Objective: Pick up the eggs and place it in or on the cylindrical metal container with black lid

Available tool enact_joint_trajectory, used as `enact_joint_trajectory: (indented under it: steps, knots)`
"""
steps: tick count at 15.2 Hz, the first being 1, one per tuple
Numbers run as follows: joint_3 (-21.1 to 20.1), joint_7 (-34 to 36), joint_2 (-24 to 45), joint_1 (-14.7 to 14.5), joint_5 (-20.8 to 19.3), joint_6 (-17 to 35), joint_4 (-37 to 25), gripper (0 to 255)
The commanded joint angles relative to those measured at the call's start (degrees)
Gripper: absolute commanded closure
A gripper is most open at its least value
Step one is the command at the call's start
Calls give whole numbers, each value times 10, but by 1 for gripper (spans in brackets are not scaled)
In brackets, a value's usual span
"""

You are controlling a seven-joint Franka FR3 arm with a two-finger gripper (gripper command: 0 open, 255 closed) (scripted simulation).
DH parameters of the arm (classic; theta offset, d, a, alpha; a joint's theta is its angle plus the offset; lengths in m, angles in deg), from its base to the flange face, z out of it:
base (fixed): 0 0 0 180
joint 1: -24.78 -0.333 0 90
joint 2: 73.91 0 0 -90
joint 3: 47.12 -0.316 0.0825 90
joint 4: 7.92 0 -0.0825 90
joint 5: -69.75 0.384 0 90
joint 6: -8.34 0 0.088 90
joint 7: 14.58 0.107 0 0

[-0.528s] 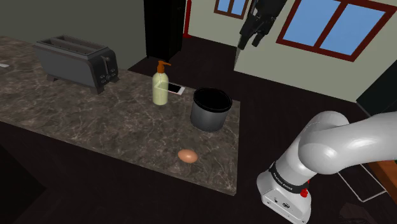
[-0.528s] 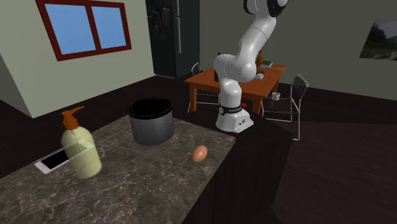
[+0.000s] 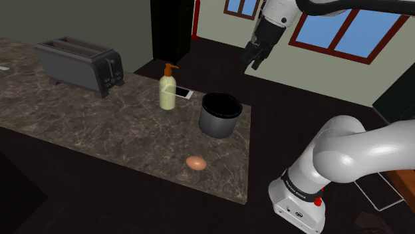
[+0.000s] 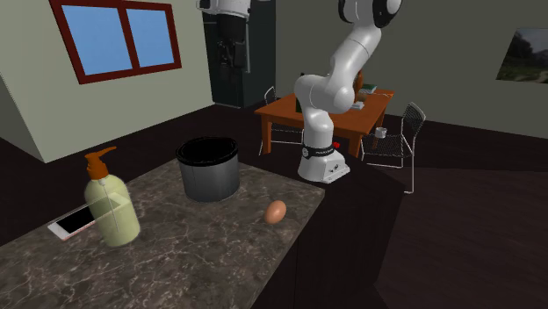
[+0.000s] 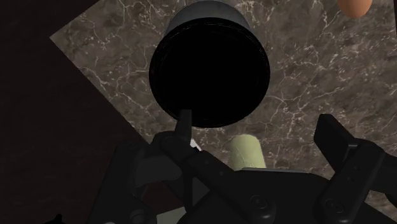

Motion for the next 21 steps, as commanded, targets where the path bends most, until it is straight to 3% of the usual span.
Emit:
enact_joint_trajectory:
  steps: [1, 12, 21]
  knots:
    - [-7, 5, -11, -9, 12, 31, 39, 0]
    - [-55, 25, -3, -85, 95, 237, 218, 0]
    - [-91, 28, 132, -197, 198, 475, 298, 0]
